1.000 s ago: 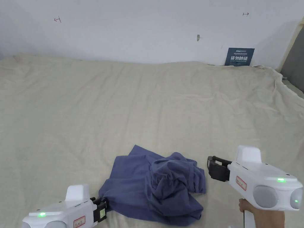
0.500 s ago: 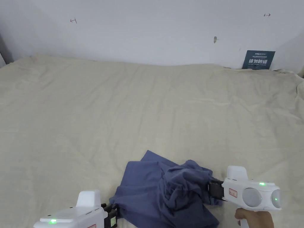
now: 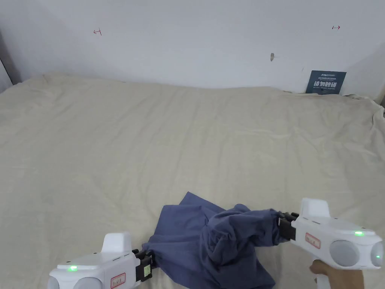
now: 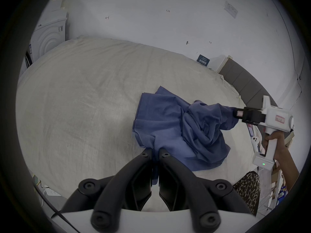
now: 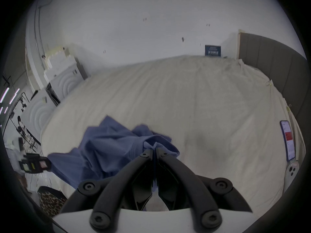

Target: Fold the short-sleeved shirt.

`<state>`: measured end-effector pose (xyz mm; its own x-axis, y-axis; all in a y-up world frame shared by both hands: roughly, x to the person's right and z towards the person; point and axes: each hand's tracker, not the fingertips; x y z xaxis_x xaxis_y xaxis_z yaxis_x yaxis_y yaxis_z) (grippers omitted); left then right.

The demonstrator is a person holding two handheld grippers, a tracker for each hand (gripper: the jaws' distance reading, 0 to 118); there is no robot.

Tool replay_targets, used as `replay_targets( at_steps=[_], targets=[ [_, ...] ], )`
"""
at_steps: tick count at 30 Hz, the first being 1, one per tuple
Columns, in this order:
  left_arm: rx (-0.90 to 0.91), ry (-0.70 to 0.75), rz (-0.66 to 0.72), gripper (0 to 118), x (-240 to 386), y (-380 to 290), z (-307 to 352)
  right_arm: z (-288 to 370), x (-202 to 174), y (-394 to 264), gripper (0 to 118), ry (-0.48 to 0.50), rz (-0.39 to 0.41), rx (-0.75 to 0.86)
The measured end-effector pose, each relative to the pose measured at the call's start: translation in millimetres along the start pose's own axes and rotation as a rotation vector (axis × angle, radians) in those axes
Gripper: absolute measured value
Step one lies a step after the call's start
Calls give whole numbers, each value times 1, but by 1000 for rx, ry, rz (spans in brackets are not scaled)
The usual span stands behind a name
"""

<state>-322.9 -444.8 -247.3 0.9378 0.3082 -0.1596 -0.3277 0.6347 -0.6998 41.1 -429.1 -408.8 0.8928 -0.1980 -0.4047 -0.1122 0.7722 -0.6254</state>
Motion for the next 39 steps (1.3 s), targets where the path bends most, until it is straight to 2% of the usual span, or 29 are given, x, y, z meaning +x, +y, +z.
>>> replay_targets(
  at_steps=[8, 14, 21, 27, 32, 36, 39],
  targets=[
    [103, 3, 10, 3, -2, 43, 18, 70, 29, 62, 1, -31, -23, 181],
    [233, 58, -18, 3, -13, 115, 41, 104, 54, 112, 1, -80, -38, 287],
    [371, 120, -76, 3, -7, 210, 70, 124, 69, 178, 1, -152, -21, 400],
    [451, 139, -80, 3, 6, 282, 84, 125, 79, 234, 1, -181, -36, 464],
    [517, 226, -124, 3, 15, 336, 82, 109, 82, 270, 1, -183, -43, 498],
    [566, 250, -107, 3, 10, 369, 75, 89, 78, 289, 1, -218, 13, 523],
    [586, 284, -124, 3, 5, 374, 67, 69, 79, 290, 1, -210, 10, 516]
  ],
)
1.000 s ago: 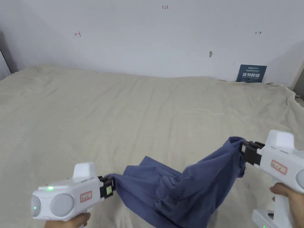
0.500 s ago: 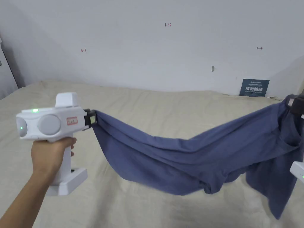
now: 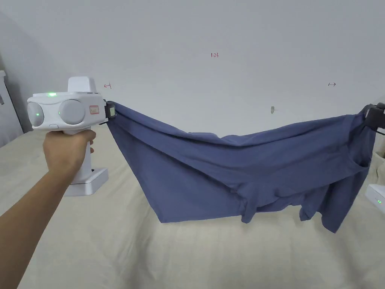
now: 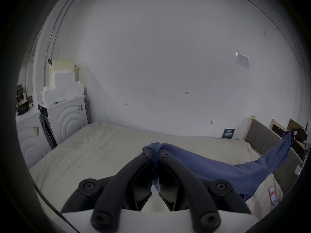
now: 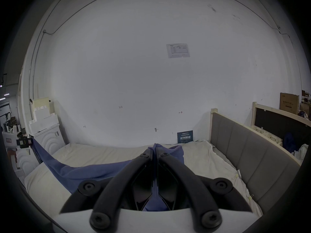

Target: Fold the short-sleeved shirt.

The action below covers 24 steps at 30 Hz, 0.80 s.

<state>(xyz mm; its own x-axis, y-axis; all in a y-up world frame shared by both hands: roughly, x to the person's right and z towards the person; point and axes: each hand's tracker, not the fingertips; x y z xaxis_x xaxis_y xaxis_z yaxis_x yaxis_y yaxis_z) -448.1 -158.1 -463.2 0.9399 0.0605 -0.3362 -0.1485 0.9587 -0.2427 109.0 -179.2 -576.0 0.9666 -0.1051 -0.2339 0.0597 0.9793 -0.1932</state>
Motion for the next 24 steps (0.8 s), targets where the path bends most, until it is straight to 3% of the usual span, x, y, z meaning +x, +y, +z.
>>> replay_targets(
  at_steps=[8, 13, 24],
  targets=[
    [-31, 93, -163, 3, -4, -74, -17, -22, -16, -76, 1, -25, 70, -87],
    [-85, 82, -166, 3, -11, -132, -14, -11, -26, -137, 1, -58, 125, -127],
    [-293, 83, -161, 3, -42, -253, 30, 69, -25, -243, 1, -45, 80, -291]
  ],
)
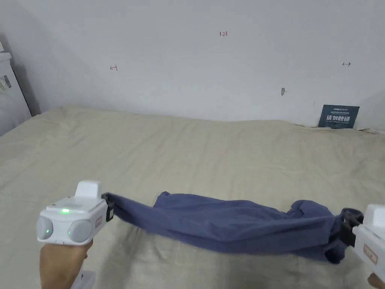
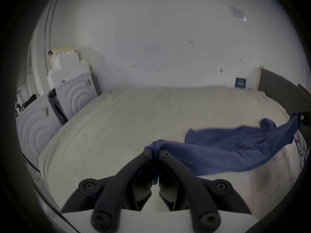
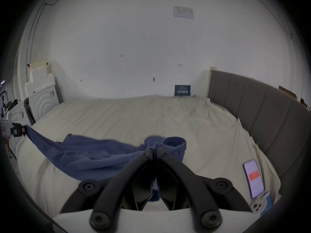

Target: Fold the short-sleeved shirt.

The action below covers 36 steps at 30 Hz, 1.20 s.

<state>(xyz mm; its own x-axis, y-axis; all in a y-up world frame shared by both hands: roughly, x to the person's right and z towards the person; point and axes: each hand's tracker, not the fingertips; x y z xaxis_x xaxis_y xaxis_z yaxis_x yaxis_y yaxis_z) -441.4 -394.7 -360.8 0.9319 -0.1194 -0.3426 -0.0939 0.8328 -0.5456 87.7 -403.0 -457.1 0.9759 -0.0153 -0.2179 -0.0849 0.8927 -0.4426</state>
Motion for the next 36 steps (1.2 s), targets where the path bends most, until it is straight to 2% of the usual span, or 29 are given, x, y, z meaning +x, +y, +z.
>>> replay_targets(
  at_steps=[4, 11, 19, 22, 27, 32, 36],
  targets=[
    [-92, 10, -46, 3, 2, -57, 11, 27, 0, -44, 1, 8, -38, -69],
    [-161, -17, -16, 3, -3, -131, 51, 71, 7, -109, 1, 3, -106, -137],
    [-225, -19, 1, 3, -23, -184, 97, 123, 15, -155, 1, 4, -132, -164],
    [-242, -16, -11, 3, -27, -198, 109, 137, 18, -167, 1, -2, -118, -179],
    [-268, -13, -6, 3, -26, -215, 115, 142, 22, -184, 1, -8, -94, -214],
    [-312, 11, 3, 3, -19, -222, 101, 123, 26, -204, 1, -28, -108, -295],
    [-361, 15, 55, 4, -18, -229, 91, 109, 29, -220, 1, -44, -102, -352]
  ],
)
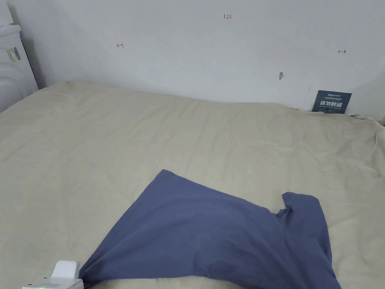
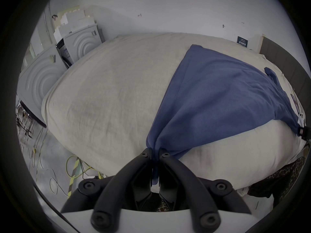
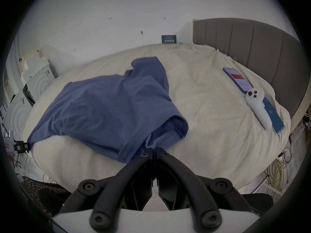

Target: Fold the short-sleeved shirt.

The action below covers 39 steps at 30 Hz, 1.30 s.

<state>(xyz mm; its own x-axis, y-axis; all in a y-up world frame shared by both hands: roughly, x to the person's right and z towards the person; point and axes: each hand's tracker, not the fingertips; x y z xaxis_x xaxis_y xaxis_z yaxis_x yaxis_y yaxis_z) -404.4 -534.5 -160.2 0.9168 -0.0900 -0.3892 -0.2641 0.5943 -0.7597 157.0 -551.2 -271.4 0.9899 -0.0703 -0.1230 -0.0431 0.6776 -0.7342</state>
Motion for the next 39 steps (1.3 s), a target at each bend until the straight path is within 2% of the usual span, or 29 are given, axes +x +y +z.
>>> replay_targets(
  at_steps=[2, 4, 5, 6, 7, 8, 9, 10, 15, 17, 20, 22, 24, 25, 26, 27, 28, 29, 31, 39],
  targets=[
    [-12, 1, 15, 9, 3, 1, -1, 11, -15, 1, 1, 0, 4, -9],
    [-13, 2, 30, 24, 2, 5, 1, 16, -17, 6, 7, -4, 1, -3],
    [-11, 11, 45, 38, 2, 8, 2, 31, -29, 11, 17, -10, 1, 8],
    [-7, 8, 68, 57, 2, 12, 5, 36, -32, 17, 35, -26, 7, 21],
    [2, 6, 83, 77, 3, 17, 10, 42, -33, 23, 64, -25, 14, 36],
    [24, -1, 98, 89, 3, 22, 15, 49, -33, 29, 80, -26, 21, 63],
    [60, -16, 106, 99, 4, 27, 22, 55, -31, 36, 91, -24, 23, 107],
    [105, -27, 104, 104, 5, 33, 30, 64, -32, 44, 95, -30, 18, 148],
    [331, -44, 75, 105, 19, 72, 81, 115, -43, 89, 95, 9, 16, 317],
    [416, -49, 37, 106, 27, 86, 98, 121, -37, 103, 95, 6, 45, 390],
    [499, -58, -5, 116, 41, 107, 119, 138, -42, 118, 94, 11, 75, 467],
    [523, -87, -35, 114, 50, 116, 132, 146, -47, 123, 89, 8, 73, 507],
    [572, -121, -56, 106, 58, 119, 140, 152, -52, 125, 69, -12, 94, 531],
    [612, -152, -59, 90, 62, 119, 145, 149, -50, 125, 49, -27, 103, 543],
    [635, -162, -63, 72, 66, 119, 148, 149, -51, 125, 33, -31, 107, 547],
    [633, -157, -75, 50, 72, 120, 151, 150, -51, 126, 15, -33, 113, 553],
    [637, -164, -86, 21, 77, 121, 153, 150, -51, 126, 3, -36, 113, 558],
    [643, -187, -109, 9, 80, 120, 152, 148, -51, 125, 2, -37, 110, 570],
    [654, -224, -119, 0, 87, 121, 151, 147, -49, 124, 0, -34, 113, 587],
    [564, -301, -123, 0, 105, 159, 117, 129, -42, 137, 0, -31, 111, 573]
  ],
)
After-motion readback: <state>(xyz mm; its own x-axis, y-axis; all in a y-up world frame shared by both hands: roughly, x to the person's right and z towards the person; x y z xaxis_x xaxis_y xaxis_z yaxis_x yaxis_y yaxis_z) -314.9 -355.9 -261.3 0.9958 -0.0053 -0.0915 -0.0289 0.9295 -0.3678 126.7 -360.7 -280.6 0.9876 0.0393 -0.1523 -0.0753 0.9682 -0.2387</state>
